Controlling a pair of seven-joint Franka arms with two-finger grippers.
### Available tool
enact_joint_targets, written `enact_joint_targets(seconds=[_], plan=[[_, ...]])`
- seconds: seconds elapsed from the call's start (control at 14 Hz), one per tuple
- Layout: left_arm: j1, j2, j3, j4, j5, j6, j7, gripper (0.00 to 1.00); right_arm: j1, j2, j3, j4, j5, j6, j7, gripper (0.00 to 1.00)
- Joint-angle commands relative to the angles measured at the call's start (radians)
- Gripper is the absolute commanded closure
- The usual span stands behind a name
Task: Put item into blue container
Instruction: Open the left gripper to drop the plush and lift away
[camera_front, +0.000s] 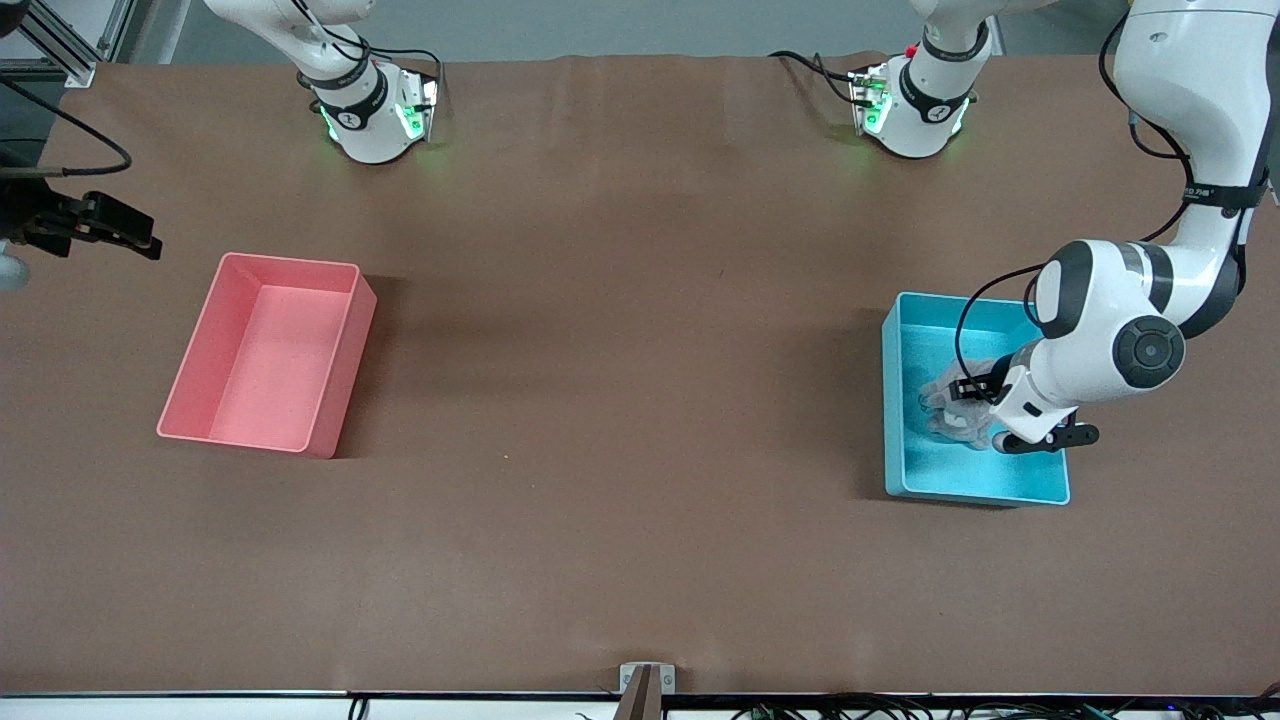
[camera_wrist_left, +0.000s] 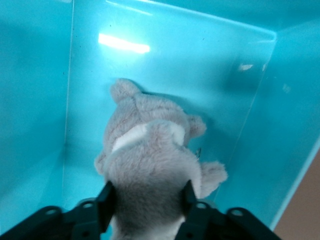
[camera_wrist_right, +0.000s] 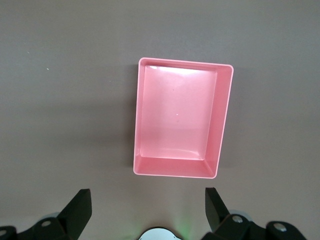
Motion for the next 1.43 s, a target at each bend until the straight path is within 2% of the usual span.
enact_joint_targets(seconds=[0.0, 0.14, 0.36, 0.5, 0.64, 0.93, 1.21, 1.29, 1.36], plan=[[0.003, -0.054, -0.043, 0.019, 0.008, -0.041, -0.088, 0.0, 0.007, -0.092, -0.003, -0.065, 0.01, -0.004, -0.011, 0.0], [0.001, -0.083, -0.056, 0.104, 0.014, -0.155, -0.082, 0.0, 0.007, -0.11, -0.003, -0.065, 0.01, -0.016, -0.017, 0.0], [0.003, -0.085, -0.064, 0.353, 0.019, -0.425, -0.079, 0.0, 0.002, -0.116, -0.008, -0.061, 0.026, -0.016, -0.045, 0.0], [0.009, -0.084, -0.064, 0.444, 0.017, -0.473, -0.076, 0.0, 0.004, -0.126, -0.013, -0.06, 0.028, -0.016, -0.046, 0.0], [0.003, -0.13, -0.066, 0.479, 0.02, -0.51, -0.079, 0.0, 0.004, -0.126, -0.013, -0.057, 0.028, -0.016, -0.046, 0.0], [0.01, -0.261, -0.064, 0.482, 0.019, -0.579, -0.015, 0.0, 0.004, -0.126, -0.026, -0.054, 0.031, -0.018, -0.046, 0.0], [-0.011, -0.325, -0.058, 0.478, 0.016, -0.639, 0.031, 0.0, 0.005, -0.133, -0.026, -0.051, 0.051, -0.016, -0.045, 0.0], [-0.029, -0.345, -0.049, 0.455, 0.003, -0.648, 0.033, 0.0, 0.005, -0.133, -0.026, -0.051, 0.053, -0.015, -0.045, 0.0], [-0.043, -0.362, 0.001, 0.429, -0.013, -0.661, 0.042, 0.0, 0.005, -0.133, -0.026, -0.051, 0.053, -0.016, -0.043, 0.0]])
